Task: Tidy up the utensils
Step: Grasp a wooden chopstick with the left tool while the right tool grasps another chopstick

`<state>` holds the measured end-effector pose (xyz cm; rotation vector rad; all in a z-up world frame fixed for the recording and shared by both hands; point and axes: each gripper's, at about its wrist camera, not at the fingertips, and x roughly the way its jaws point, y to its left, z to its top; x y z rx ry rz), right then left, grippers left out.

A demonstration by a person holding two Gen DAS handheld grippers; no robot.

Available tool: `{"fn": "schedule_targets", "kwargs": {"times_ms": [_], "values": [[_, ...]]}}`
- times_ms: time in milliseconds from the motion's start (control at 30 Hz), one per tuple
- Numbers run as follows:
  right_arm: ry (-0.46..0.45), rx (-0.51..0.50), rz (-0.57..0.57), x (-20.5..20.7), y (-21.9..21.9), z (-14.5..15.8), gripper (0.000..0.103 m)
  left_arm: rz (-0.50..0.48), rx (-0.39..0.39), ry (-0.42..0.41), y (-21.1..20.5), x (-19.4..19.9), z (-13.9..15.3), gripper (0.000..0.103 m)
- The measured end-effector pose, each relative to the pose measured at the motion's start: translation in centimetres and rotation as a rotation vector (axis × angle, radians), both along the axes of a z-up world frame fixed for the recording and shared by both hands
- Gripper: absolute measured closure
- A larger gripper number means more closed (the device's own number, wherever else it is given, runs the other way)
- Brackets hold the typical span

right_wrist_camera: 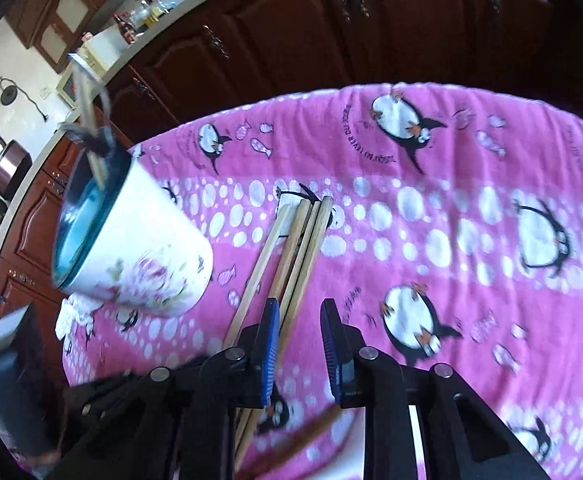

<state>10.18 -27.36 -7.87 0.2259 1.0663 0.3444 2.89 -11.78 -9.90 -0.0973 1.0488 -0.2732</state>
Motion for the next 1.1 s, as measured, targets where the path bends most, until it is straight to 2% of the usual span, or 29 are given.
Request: {"fn": "schedule_targets", "kwargs": {"times_ms": [133,200,267,433,533,600,667,800,1100], "values": [[0.032,-0.005,0.001,1.4,0.8,-1.2,0.086,0.003,-0.021,0.009,1.4,-1.2,0.5,0.099],[0.052,-0.01,-0.002,2.0,0.9,-2.1,0.091,-0.011,-0.017,0.011,2.3,-2.3,0.6,0.099],[0.057,0.039,-0.007,2.1,0.7,-2.5,0.093,-0.018,-0.014,0.016,3.0,-3.2,0.7,0.099],[0.023,0.076,-0.029,0.5,-1.1,-1.3,0.094,-0.034,-0.027,0.04,5.2,-5.4,0.7,0.099],[0.038,0.074,-0.041,-0.8,-2.3,-1.4,0.094,-0.069,-0.05,0.074,5.9,-6.4,0.5,0.099],[0.068,0.058,-0.03,-1.3,-2.7,-1.9,0.094,-0.085,-0.055,0.084,6.0,-6.6,0.6,0.091],[0.103,0.044,0.004,-1.5,-2.3,-2.5,0.094,-0.084,-0.047,0.068,5.9,-6.3,0.9,0.08],[0.114,0.015,0.05,-2.1,-1.5,-2.6,0.094,-0.053,-0.023,0.011,5.6,-4.1,2.2,0.074],[0.085,-0.083,0.012,-0.2,-0.7,-2.2,0.092,-0.009,0.096,-0.027,2.1,0.5,1.7,0.074]]}}
